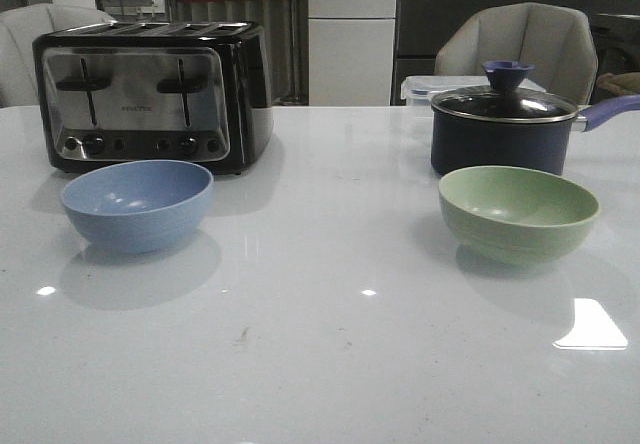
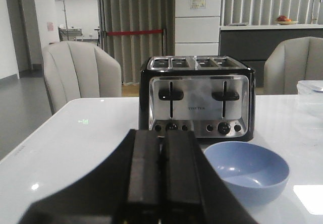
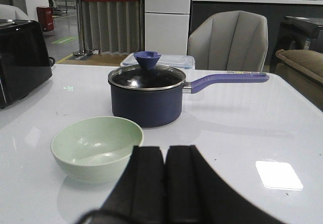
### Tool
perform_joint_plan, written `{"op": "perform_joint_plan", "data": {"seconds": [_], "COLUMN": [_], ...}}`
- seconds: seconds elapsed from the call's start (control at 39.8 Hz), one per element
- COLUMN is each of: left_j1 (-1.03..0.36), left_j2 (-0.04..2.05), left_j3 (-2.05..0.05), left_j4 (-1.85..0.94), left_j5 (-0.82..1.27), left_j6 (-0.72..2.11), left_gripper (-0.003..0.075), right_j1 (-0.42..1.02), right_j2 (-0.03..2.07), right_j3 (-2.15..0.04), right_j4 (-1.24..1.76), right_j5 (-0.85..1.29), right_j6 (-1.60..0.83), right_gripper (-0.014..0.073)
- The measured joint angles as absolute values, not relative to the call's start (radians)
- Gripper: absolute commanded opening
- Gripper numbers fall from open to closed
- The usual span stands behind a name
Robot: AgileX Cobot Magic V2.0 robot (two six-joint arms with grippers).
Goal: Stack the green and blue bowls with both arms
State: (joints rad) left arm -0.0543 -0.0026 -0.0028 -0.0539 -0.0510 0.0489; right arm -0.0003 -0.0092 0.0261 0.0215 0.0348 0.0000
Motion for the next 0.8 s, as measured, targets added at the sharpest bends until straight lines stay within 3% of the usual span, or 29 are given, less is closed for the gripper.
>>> {"op": "perform_joint_plan", "data": {"seconds": [0.35, 0.58, 0.8], "left_j1": [-0.054, -0.054, -0.054], "left_j2": [0.001, 0.135, 0.299], "left_j3": [-0.277, -0.511, -0.625], "left_j4": [-0.054, -0.054, -0.054], "left_j5": [0.051, 0.244, 0.492], "left_j6": [0.049, 0.049, 0.049], "left_gripper": [0.0095, 0.0095, 0.0095], "right_j1": [0.000, 0.000, 0.000], "right_j2": [0.006, 0.167, 0.331], "right_j3": [-0.295, -0.528, -0.611], "right_j4": [0.021, 0.021, 0.021], "right_j5": [0.209, 0.396, 0.529], "right_j6": [0.000, 0.000, 0.000], "right_gripper": [0.0023, 0.0023, 0.0023]}}
